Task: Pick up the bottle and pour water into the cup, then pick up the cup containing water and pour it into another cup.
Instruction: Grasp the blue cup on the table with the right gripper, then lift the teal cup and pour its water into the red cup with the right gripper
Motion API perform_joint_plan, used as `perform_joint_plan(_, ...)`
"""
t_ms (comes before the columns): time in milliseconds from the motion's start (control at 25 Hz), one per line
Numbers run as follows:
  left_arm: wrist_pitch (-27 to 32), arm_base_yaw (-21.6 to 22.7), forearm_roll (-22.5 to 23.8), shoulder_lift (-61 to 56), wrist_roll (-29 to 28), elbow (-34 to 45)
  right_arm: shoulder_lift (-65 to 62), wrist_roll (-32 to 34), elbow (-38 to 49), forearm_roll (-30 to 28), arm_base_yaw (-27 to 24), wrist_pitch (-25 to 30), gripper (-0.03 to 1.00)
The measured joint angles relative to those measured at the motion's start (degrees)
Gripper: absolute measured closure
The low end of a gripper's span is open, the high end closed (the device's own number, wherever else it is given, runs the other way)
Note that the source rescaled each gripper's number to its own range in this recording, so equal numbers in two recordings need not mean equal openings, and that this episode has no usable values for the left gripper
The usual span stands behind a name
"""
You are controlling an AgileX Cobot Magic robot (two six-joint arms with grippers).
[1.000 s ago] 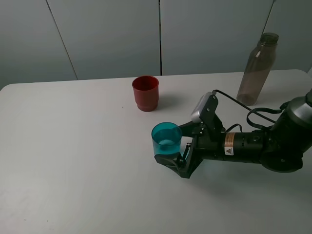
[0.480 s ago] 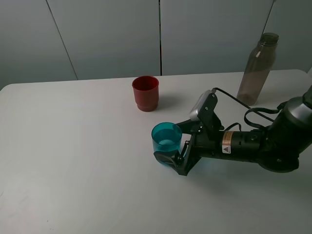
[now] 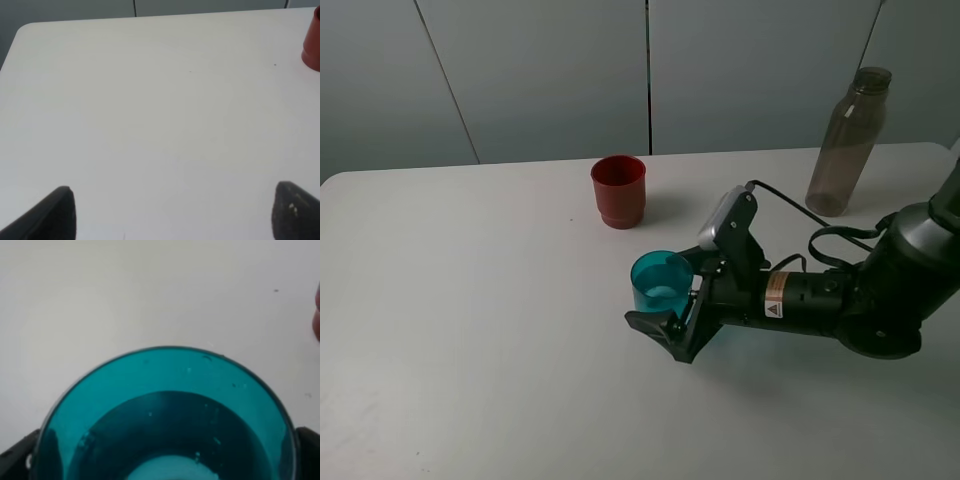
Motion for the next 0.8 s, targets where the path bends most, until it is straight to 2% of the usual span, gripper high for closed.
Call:
perform_joint_plan(240, 0.0, 0.0, 0.0, 0.0, 0.0, 0.0, 0.0, -0.2, -0.8, 0.1, 0.0, 0.6, -0.03)
perform_joint_plan(280, 0.0, 0.0, 0.0, 0.0, 0.0, 0.0, 0.0, -0.4, -0.8, 0.1, 0.0, 0.7, 0.03)
perform_joint_plan(320, 0.0, 0.0, 0.0, 0.0, 0.0, 0.0, 0.0, -0.4, -0.8, 0.1, 0.0, 0.7, 0.15)
perform_joint_plan(360, 0.0, 0.0, 0.0, 0.0, 0.0, 0.0, 0.0, -0.4, -0.8, 0.0, 0.0, 0.7, 0.36)
perform_joint_plan(440, 0.0, 0.0, 0.0, 0.0, 0.0, 0.0, 0.0, -0.6, -0.8, -0.4, 0.0, 0.8, 0.87)
perform_joint_plan(480, 0.0, 0.0, 0.0, 0.0, 0.0, 0.0, 0.0, -0.6, -0.8, -0.7, 0.0, 0.8, 0.85)
perform_joint_plan(800, 0.0, 0.0, 0.0, 0.0, 0.3, 0.0, 0.0, -0.6, -1.0, -1.6, 0.0, 1.0, 0.85)
